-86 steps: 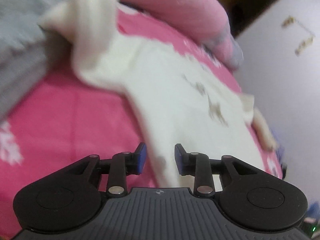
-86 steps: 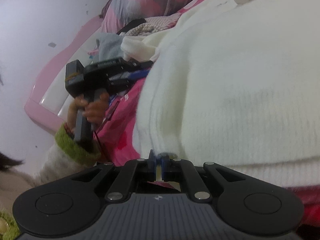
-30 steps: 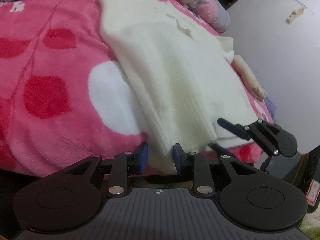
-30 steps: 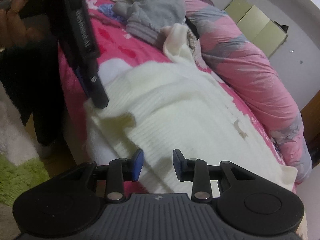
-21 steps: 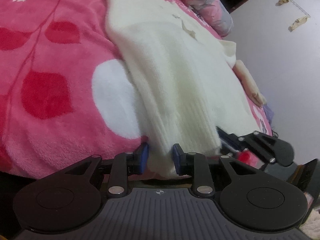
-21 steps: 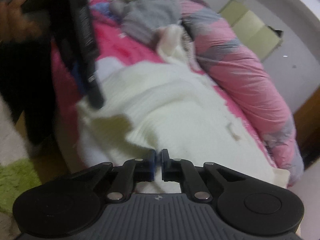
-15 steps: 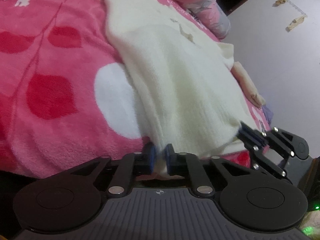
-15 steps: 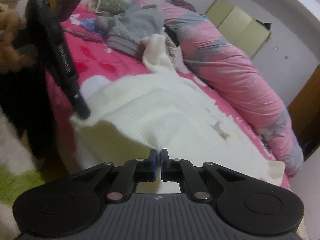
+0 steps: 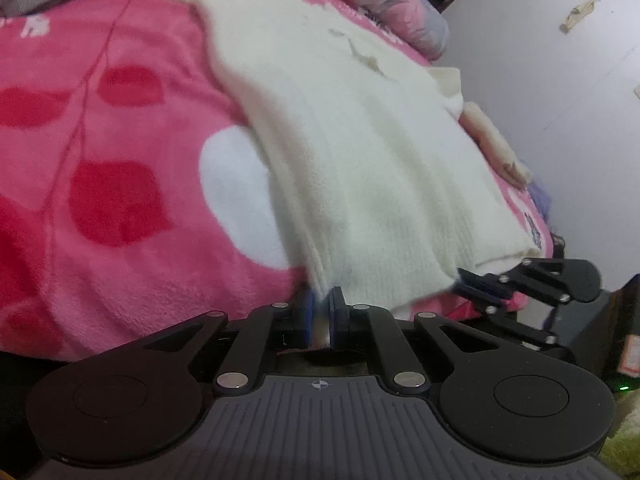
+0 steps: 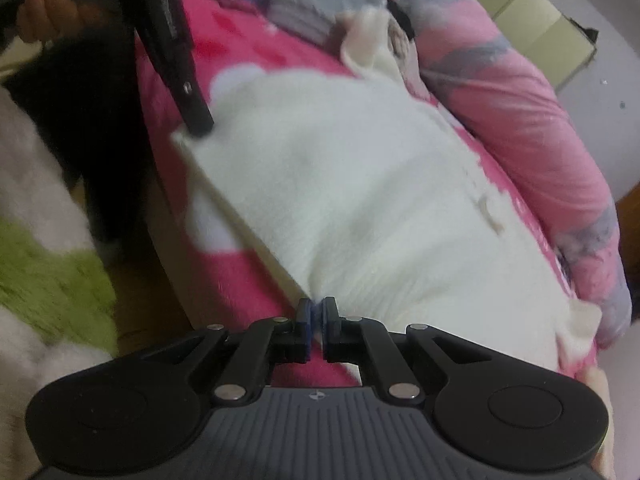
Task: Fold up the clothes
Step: 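Grasp the folded fleece edge with the left gripper while the right gripper grasps and releases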
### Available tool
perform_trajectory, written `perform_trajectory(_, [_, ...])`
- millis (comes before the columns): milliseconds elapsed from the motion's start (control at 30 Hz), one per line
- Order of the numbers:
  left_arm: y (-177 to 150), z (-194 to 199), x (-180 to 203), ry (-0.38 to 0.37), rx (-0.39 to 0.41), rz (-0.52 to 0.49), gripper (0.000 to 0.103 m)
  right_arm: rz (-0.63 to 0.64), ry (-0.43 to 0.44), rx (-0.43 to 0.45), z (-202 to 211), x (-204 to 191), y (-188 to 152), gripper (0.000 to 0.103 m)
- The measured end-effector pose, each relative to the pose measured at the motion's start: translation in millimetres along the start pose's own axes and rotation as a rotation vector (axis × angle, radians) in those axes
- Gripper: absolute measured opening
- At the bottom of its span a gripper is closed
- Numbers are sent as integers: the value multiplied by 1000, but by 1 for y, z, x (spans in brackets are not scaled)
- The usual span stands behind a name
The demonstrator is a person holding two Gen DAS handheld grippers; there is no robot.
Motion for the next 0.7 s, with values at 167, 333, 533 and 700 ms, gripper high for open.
perform_trajectory(167, [0,5,1,-3,9,-23,6,-147,-10,74,46,14,-4,13])
perform_trajectory(333, [0,6,0,-4,5,-14,7,-244,-216,20,79,54,-37,27])
perform_trajectory(533, [-1,8,2,0,3,-12,21,-153,-312,-108,77,71,-64,36])
perform_trajectory(700, [2,5,5,19,5,-2,23,-54,-353,-183,67,73,-75,37])
Point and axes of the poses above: each gripper's, at about its wrist camera, not at the fingertips, and z roughly against the way its jaws point, x to its right, y to its top, the point moved 5 cm from there along -z, roughly the way its jaws point, and after that the axes turned 13 degrees about y, right-handed, at the moved point
